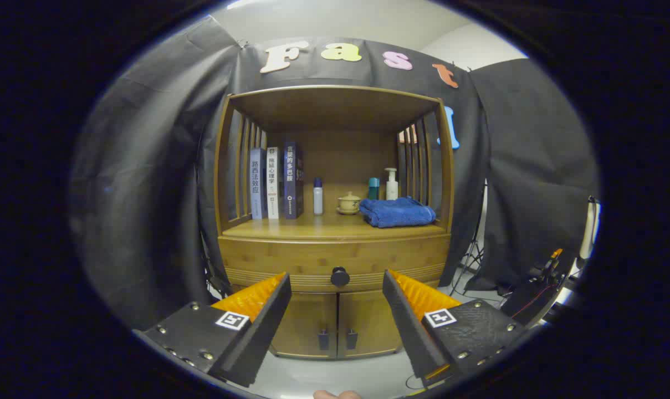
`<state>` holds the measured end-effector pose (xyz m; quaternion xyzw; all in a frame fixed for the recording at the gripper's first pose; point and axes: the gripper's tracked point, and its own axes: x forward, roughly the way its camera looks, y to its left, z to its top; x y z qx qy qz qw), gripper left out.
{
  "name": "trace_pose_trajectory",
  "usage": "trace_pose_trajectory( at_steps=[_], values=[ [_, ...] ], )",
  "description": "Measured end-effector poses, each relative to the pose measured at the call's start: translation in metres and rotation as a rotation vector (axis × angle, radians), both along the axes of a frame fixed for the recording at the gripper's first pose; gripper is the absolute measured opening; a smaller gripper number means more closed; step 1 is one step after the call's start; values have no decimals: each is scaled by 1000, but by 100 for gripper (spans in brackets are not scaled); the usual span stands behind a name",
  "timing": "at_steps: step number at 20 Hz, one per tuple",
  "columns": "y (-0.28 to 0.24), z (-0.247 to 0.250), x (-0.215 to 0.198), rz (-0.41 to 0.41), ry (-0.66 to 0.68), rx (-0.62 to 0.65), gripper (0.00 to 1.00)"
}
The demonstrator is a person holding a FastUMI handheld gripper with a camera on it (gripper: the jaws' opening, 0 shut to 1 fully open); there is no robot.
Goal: Pull open the drawer, take out the items inside it, and place them on the countertop above the cabinet.
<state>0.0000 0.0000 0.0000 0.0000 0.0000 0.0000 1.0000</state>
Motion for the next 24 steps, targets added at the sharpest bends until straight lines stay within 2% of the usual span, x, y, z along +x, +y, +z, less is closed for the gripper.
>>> trace_pose_trajectory(
  at_steps=[12, 16, 24],
  values=[
    [-13, -13, 8, -11, 8, -12, 99],
    [-11, -14, 14, 13, -5, -19, 99],
    [0, -50, 82, 43, 15, -1, 99]
  ],
)
